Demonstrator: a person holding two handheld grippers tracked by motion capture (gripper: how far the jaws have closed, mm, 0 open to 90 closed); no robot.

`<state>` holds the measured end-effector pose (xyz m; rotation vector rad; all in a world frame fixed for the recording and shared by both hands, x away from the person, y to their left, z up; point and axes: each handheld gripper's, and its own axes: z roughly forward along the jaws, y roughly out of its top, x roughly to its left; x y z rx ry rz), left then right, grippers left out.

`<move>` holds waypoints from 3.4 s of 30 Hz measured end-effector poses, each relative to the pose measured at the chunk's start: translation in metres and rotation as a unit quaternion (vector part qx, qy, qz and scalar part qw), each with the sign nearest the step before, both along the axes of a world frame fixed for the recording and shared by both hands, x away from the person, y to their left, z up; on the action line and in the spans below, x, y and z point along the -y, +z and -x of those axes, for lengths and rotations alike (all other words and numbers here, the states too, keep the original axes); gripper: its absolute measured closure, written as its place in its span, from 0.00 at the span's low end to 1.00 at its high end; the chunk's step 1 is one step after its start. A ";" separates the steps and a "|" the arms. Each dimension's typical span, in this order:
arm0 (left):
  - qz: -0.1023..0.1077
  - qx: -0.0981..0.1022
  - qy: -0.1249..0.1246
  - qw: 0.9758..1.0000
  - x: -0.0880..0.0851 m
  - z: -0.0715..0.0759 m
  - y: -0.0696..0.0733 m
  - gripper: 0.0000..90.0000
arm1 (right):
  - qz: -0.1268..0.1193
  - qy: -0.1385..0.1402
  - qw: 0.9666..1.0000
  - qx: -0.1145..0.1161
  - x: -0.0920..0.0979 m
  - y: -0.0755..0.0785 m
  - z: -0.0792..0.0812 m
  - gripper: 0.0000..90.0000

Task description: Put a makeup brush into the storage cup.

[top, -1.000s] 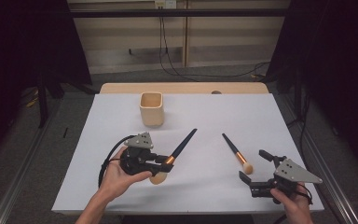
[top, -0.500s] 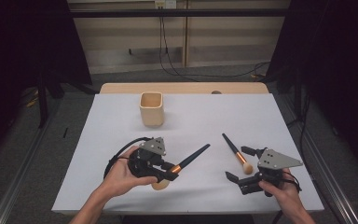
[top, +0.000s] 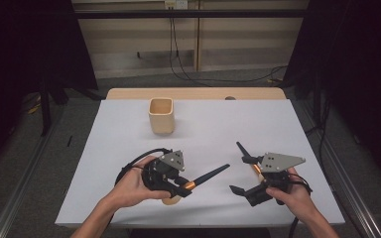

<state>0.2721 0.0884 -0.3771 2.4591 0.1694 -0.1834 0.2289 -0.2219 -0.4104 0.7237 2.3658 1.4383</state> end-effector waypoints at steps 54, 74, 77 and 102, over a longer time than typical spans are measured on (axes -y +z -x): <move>-0.086 -0.017 -0.028 0.996 0.015 -0.011 -0.019 0.74 | 0.250 0.255 0.931 -0.079 -0.110 0.012 -0.051 0.38; -0.084 -0.019 -0.028 0.996 0.016 -0.011 -0.019 0.74 | 0.247 0.284 0.922 -0.085 -0.118 0.011 -0.049 0.67; -0.083 -0.020 -0.029 0.996 0.016 -0.010 -0.019 0.74 | 0.246 0.285 0.923 -0.085 -0.120 0.011 -0.048 0.69; -0.075 -0.027 -0.033 0.996 0.017 -0.013 -0.024 0.74 | 0.240 0.297 0.921 -0.078 -0.121 0.004 -0.048 0.80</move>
